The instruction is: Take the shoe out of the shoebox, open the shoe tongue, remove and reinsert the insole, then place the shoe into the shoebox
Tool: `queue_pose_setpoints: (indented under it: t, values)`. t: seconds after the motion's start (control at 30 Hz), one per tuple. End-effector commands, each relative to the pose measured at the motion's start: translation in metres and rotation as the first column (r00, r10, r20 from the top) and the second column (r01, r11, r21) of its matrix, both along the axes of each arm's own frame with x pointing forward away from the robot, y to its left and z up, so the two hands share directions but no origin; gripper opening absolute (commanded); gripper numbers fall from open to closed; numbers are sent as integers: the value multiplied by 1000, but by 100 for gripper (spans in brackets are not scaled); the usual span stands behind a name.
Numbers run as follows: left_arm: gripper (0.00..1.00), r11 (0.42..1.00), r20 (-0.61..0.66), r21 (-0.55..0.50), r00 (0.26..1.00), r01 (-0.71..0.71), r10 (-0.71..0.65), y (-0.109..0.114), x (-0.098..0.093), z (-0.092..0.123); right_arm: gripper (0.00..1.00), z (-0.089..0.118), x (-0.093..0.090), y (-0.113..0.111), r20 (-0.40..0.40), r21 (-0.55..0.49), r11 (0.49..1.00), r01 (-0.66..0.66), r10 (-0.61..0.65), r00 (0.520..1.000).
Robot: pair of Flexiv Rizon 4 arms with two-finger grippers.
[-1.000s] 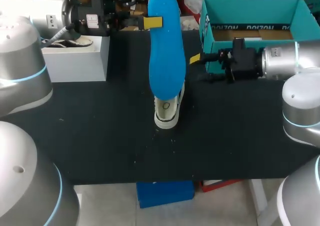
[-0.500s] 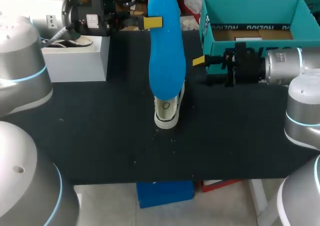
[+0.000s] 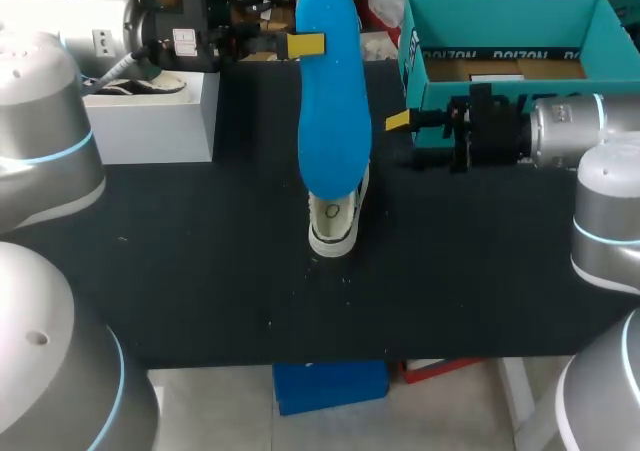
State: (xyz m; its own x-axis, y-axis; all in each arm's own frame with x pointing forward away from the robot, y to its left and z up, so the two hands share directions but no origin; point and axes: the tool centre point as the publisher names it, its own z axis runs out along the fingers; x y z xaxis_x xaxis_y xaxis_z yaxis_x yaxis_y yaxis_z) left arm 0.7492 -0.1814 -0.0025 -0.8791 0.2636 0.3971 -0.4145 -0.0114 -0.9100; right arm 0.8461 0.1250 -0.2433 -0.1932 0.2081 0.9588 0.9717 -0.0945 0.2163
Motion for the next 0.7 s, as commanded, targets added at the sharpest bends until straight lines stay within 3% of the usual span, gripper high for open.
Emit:
queue_pose_setpoints:
  t: [0.03,0.13,0.2,0.23,0.3,0.4,0.43,0.5,0.7]
  values:
    - [0,1000,225,0,974,-10,10,-4,-3,1,100,-1,0,1,0,0,1000,3,-3,1000]
    - [0,1000,435,-9,900,-25,27,-3,-12,2,100,-1,0,1,0,0,1000,3,-3,1000]
    - [0,999,574,-13,818,-46,46,-1,-21,0,100,-1,0,1,0,0,1000,3,-3,1000]
    - [0,997,672,-29,737,-73,73,0,-28,-1,100,-1,0,1,0,0,1000,3,-3,1000]
    - [0,993,770,-71,627,-94,114,3,-38,-4,100,-1,0,1,0,0,1000,3,-3,1000]
    - [0,993,837,-88,535,-75,115,8,-52,-12,100,-1,0,1,0,0,1000,3,-3,1000]
    - [0,995,840,-80,534,-56,97,9,-58,-16,100,-1,0,1,0,0,1000,3,-3,1000]
    - [0,995,780,-75,618,-69,102,9,-60,-20,100,-1,0,1,0,0,1000,3,-3,1000]
    - [0,995,780,-75,618,-69,102,9,-60,-20,100,-1,0,1,0,0,1000,3,-3,1000]
